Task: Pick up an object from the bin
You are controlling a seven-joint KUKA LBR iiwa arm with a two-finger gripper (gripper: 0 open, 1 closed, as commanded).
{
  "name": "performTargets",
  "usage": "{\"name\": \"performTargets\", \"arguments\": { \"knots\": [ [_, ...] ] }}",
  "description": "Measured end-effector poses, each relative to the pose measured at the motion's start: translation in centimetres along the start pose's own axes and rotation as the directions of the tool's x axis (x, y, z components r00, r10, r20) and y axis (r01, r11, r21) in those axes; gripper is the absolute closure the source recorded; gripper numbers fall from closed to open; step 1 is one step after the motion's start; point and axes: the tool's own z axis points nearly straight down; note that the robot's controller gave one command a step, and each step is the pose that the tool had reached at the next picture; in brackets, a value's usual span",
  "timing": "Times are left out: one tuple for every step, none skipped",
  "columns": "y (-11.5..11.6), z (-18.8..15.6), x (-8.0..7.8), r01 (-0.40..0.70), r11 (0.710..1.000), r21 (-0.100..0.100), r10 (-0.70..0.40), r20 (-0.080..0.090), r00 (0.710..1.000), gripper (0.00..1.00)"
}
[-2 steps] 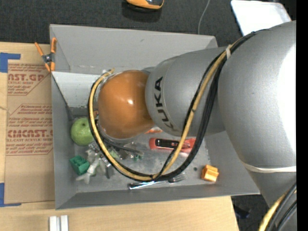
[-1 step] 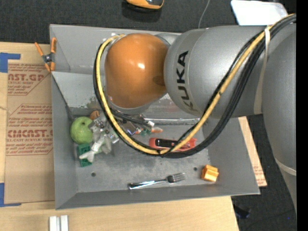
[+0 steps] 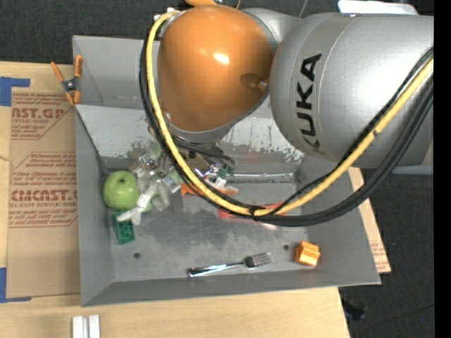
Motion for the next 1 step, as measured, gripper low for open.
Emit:
{"name": "performTargets", "arguments": {
  "knots": [
    [-0.57, 4.82, -0.76, 0.107, 0.994, 0.002, -0.107, 0.008, 0.994, 1.00]
  ]
}}
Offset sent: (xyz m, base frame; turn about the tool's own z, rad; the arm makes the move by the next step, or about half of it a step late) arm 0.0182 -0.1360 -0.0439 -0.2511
